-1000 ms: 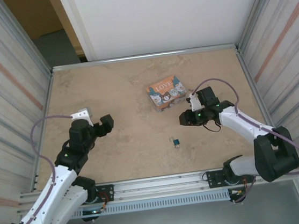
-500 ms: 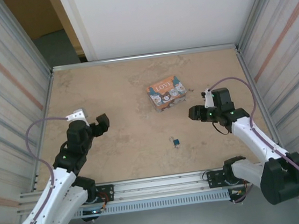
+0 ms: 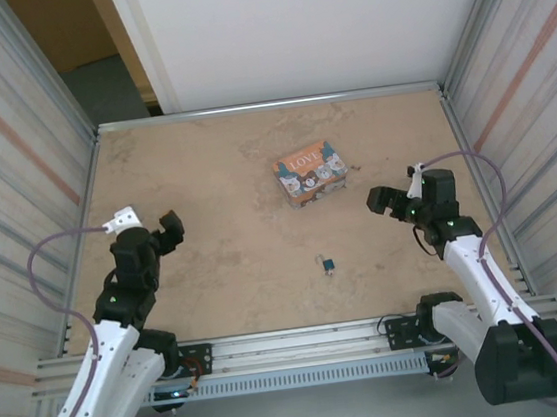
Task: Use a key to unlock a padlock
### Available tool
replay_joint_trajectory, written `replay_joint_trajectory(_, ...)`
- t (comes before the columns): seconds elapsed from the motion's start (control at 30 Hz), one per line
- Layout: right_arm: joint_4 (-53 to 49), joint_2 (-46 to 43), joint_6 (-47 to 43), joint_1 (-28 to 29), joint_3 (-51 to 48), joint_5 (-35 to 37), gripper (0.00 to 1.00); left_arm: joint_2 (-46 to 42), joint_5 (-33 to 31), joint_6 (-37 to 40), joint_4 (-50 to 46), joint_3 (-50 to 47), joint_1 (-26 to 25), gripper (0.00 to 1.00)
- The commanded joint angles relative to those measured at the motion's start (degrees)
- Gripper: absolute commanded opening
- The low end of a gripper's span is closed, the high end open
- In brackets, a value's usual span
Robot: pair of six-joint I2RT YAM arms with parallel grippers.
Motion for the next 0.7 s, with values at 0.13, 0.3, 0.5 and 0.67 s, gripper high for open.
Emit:
replay_joint_trajectory(0.13,7.1,0.6,0.5,-4.2,-1.7,1.9,0.99,-0.4,-4.5,2.3,-0.4,0.7,2.4,0.99)
replay_joint_trajectory(0.3,12.0,1.9,-2.1,-5.7,-2.3,5.0,0.99,0.4,-5.6,3.9,2.4,-0.9,3.8,0.99)
replay_joint_trajectory(0.5,21.5,2.4,-7.0,-5.9,-5.8,9.2,0.99,2.4,-4.4,6.5,4.7,-1.5,7.0,0.99)
replay_joint_trajectory(0.67,29.8,3.8,-10.2,-5.9,-9.7,11.7,0.99,4.1,-0.8,7.8,9.4,-3.3,9.8,0.99)
